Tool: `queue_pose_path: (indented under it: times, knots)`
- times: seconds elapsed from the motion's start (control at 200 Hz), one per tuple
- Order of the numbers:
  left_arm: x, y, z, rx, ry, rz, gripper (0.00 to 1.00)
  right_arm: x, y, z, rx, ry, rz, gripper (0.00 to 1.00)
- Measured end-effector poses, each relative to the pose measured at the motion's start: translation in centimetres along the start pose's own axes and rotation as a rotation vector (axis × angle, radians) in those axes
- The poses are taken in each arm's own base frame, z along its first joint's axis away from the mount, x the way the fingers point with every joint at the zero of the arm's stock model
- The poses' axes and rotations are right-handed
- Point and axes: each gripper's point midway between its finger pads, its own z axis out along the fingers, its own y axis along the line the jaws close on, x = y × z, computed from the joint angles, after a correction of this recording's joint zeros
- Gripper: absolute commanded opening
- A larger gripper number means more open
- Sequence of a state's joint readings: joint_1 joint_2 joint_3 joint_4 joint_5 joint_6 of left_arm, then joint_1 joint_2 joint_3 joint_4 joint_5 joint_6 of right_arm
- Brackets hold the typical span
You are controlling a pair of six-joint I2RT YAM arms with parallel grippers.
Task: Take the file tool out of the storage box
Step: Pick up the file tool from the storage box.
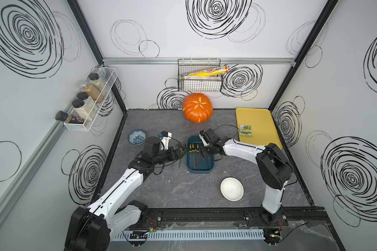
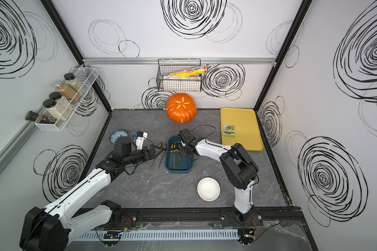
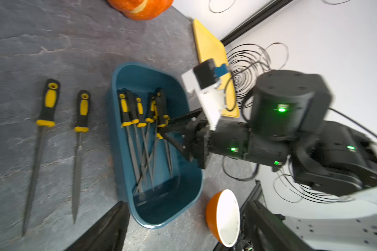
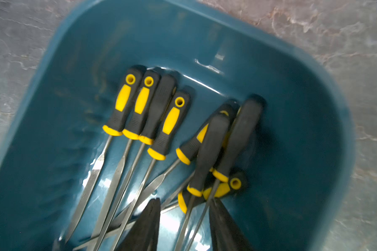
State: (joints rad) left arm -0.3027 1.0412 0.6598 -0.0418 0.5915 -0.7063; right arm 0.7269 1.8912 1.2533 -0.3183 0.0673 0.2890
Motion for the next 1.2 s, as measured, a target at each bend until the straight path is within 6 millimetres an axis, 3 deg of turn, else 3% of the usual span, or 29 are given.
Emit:
queue_pose_path:
  times: [0.215,0.476,0.646,0.831,1.051,1.201]
  knots:
    - [-0.5,-2.1,-0.7,0.150,-0.015,-0.042,0.94,-0.6,-0.3,0.4,0.029,0.000,-0.003,0.43]
    - [0.6,1.2,-1.1,0.211,-0.058,-0.203,0.93,-0.8,-0.7,1.7,0.073,0.006,-0.009,0.43]
    - [-0.2,-0.2,-2.3,0.235,-0.106,-0.138,0.93,-0.9,-0.8,2.2,0.087,0.021,-0.009,0.42]
    - [-1.0,-1.8,-3.8,0.261,-0.177,-0.053,0.93,-0.7,-1.1,3.1,0.109,0.040,-0.011,0.32]
    - [-0.6,-0.8,-2.9,0.247,-0.146,-0.081,0.92,-1.0,-1.1,3.1,0.112,0.033,-0.003,0.19]
    - [0.1,-0.2,-2.4,0.248,-0.119,-0.099,0.91,-0.8,-1.0,2.7,0.101,0.028,0.005,0.15]
